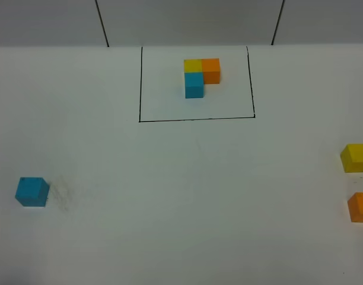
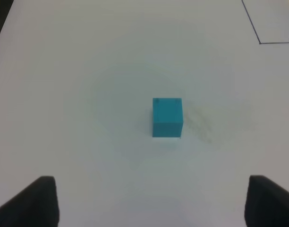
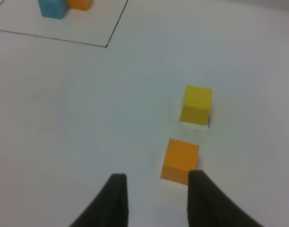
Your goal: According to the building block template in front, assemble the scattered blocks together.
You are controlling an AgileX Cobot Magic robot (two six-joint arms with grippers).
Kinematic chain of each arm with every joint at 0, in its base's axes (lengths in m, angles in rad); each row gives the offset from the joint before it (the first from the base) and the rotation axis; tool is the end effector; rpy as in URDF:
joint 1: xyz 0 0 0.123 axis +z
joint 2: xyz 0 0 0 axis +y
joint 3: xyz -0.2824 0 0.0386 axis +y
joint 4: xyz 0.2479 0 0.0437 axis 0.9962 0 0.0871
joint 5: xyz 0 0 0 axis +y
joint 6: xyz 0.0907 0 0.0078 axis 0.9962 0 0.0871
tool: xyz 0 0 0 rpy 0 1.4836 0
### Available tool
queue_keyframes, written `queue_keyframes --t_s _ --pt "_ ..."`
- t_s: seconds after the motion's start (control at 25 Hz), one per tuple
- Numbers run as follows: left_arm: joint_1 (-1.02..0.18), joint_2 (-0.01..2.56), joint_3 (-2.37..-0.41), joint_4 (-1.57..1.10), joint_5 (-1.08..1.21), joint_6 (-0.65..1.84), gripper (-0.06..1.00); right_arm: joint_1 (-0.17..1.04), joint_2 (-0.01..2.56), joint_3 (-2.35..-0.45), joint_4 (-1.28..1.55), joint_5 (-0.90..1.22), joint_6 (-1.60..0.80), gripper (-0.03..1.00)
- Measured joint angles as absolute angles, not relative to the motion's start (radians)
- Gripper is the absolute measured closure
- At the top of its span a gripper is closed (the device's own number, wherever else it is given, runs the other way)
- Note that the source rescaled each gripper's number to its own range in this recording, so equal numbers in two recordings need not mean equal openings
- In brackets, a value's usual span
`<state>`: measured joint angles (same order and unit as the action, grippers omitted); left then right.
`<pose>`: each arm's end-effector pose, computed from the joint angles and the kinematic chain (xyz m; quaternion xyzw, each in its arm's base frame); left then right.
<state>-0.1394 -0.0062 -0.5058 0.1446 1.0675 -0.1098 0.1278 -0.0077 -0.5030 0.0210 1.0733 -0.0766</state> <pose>-0.0056 0.0124 0.2789 0.0091 0.8496 0.0067 0.5273 -0.0071 0.0008 0.2770 -0.0876 0.8492 0.0238 0.5203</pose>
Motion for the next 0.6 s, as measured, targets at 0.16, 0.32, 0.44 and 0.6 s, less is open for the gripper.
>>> queue_keyframes --t_s 0.16,0.32,0.44,0.6 --pt "-0.139 -0.006 -0.506 0.145 1.067 -0.110 0.26 0.128 -0.008 -0.503 0.021 1.073 -0.077 0.97" --pt "-0.139 -0.006 -0.506 0.145 1.067 -0.110 0.26 0.128 -0.008 -0.503 0.021 1.073 -0.077 0.97" --pt "-0.139 -0.006 -0.506 0.145 1.067 -0.110 0.26 0.128 -0.008 -0.503 0.021 1.073 -0.077 0.97" --pt "-0.139 -0.006 -0.506 0.145 1.067 -0.110 0.26 0.128 -0.008 -0.503 0.021 1.073 -0.077 0.97"
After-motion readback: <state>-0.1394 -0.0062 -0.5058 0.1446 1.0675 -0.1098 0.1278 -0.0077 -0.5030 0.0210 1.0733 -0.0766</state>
